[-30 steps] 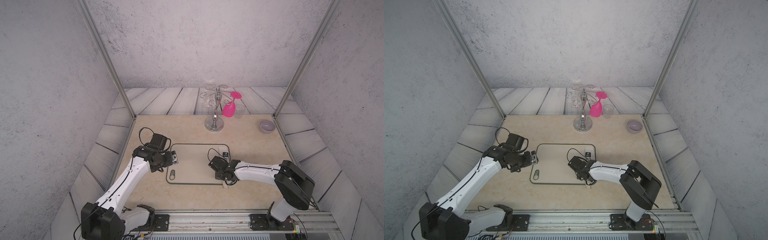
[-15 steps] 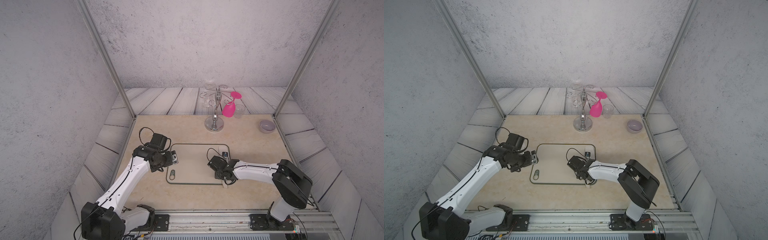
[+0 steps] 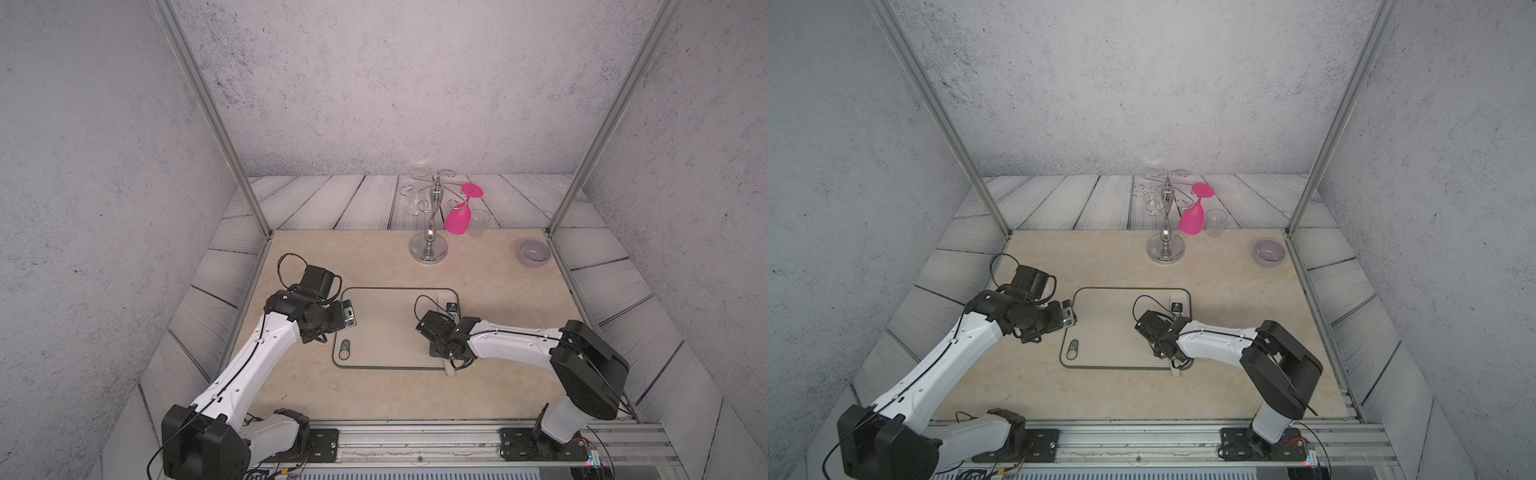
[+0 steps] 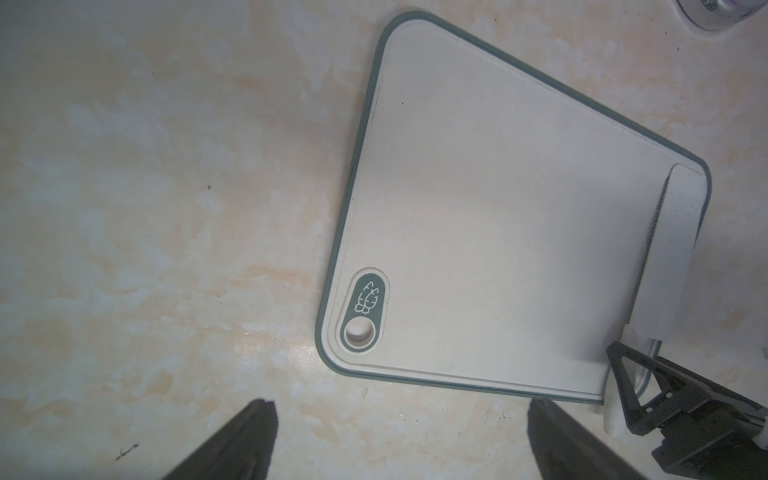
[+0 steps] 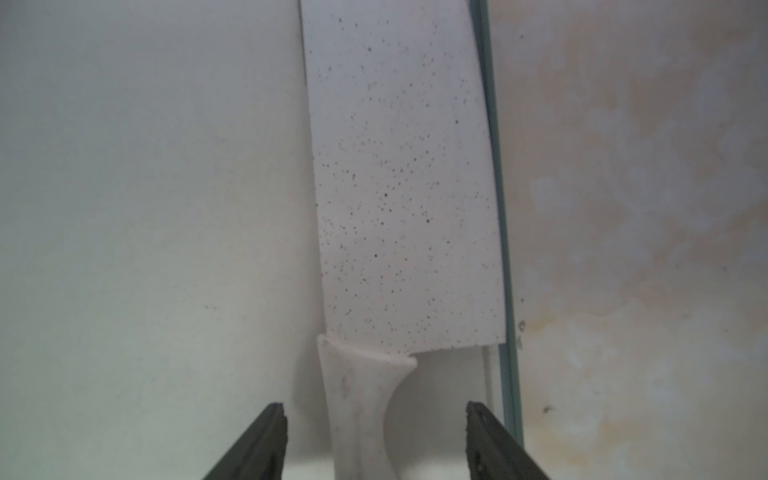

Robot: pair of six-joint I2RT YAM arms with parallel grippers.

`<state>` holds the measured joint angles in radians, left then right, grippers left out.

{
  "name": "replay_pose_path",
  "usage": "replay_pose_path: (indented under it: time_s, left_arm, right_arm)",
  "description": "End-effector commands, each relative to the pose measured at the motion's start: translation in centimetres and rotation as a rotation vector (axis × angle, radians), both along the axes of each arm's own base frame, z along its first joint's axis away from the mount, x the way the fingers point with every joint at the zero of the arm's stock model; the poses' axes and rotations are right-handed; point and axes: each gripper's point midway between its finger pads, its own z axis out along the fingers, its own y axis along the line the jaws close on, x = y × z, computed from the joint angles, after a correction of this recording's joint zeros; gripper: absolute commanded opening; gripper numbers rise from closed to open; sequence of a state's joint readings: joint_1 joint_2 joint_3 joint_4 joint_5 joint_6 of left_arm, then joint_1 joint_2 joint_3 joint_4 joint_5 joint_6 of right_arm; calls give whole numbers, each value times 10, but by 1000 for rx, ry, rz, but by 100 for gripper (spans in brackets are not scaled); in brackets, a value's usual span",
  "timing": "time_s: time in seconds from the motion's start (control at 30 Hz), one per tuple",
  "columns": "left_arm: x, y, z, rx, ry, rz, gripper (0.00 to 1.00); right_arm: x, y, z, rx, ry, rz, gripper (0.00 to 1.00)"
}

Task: Align the knife with the edge of the cutting board
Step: Place the knife at the edge of the cutting board.

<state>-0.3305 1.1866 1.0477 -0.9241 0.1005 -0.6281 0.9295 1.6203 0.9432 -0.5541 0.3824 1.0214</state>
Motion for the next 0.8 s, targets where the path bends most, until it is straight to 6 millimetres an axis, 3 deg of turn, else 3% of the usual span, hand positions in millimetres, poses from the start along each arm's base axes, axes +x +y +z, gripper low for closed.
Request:
replay_pose_path:
  time_s: [0.0, 0.17, 0.27, 0.4, 0.6, 0.77]
  left_arm:
    - [9, 0, 12, 13, -39, 0, 100]
    - [26, 9, 21, 66, -111, 25, 100]
    - [41, 23, 28, 134, -177, 82, 100]
    - [56, 52, 37, 268, -256, 181, 100]
    - [88, 96, 30, 535, -360, 250, 100]
    - [111, 138, -10, 687, -340, 302, 100]
  right_arm:
    - [7, -8, 40, -15, -84, 12, 78]
    - [20, -40, 94, -116, -273, 40, 92]
    - [33, -74, 120, -184, -347, 30, 98]
    - [54, -126, 139, -283, -421, -7, 99]
    - [91, -209, 134, -317, -465, -179, 99]
    - [117, -244, 94, -337, -411, -249, 99]
